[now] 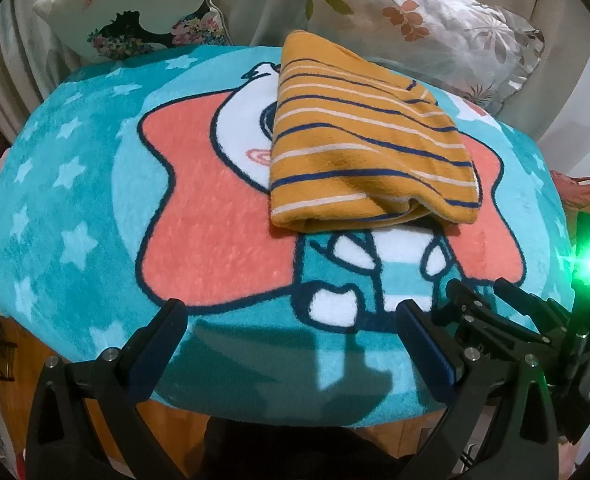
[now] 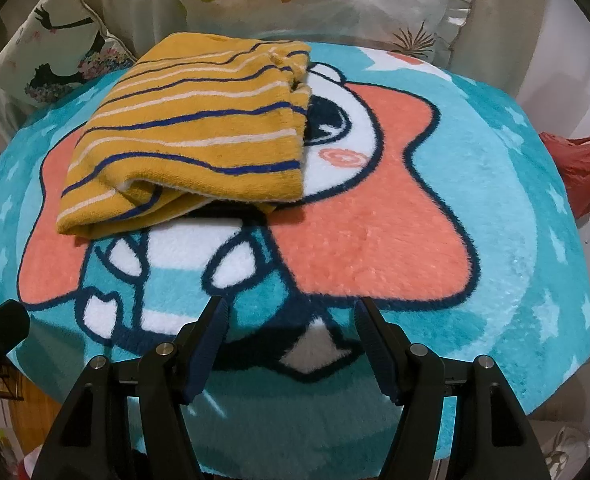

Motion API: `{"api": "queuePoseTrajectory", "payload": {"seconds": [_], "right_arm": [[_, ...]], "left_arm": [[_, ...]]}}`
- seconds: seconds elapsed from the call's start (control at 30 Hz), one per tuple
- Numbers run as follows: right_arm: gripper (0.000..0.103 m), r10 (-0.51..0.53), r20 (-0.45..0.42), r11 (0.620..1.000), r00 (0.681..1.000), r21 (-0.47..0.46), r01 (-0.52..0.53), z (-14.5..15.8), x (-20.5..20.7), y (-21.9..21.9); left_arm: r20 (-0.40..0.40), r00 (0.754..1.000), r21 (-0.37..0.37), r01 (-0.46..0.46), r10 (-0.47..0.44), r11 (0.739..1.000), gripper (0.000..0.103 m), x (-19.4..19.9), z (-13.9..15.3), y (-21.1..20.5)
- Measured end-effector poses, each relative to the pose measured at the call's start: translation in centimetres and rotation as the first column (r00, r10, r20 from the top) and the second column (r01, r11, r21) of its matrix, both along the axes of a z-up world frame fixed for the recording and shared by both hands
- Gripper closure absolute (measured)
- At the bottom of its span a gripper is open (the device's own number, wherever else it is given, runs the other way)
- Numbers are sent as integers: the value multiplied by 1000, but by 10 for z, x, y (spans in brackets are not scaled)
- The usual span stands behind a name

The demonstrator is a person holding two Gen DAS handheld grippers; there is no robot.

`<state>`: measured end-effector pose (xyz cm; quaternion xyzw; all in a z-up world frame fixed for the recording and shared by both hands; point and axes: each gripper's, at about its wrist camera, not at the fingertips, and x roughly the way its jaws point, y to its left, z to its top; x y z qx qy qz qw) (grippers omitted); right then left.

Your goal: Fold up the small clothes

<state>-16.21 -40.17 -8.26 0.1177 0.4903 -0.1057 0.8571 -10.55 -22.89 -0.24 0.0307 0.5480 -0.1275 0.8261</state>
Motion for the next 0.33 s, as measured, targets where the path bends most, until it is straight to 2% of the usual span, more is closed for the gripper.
{"api": "queuePoseTrajectory", "payload": {"seconds": [0.33], "right_arm": [[32,13,-6,1000,1000,-2,-13,-1,5,4]], "left_arm": [[6,1000,7,-17,17,1000,0,3,1,5]]}}
